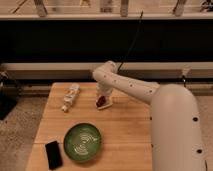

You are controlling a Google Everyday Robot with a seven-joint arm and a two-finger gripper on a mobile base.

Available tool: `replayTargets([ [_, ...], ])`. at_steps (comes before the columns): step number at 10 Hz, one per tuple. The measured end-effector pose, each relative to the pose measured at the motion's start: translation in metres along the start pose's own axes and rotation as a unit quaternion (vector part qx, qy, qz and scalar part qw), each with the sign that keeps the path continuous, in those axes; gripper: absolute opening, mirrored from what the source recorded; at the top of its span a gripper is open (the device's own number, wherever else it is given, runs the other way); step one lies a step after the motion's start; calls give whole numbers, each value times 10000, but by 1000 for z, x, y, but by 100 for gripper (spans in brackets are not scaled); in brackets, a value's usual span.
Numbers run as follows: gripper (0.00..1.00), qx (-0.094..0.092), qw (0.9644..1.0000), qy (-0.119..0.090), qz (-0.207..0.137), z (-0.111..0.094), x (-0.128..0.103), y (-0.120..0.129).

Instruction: Place the pepper on the white sponge

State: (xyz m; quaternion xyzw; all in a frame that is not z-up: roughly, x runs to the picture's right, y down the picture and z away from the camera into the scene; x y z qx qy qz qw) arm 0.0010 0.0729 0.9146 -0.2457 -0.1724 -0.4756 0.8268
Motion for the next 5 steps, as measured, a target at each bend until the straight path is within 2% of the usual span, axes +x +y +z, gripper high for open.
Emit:
replayTargets([
  [5, 80, 19, 10000, 41, 49, -4, 4, 3],
])
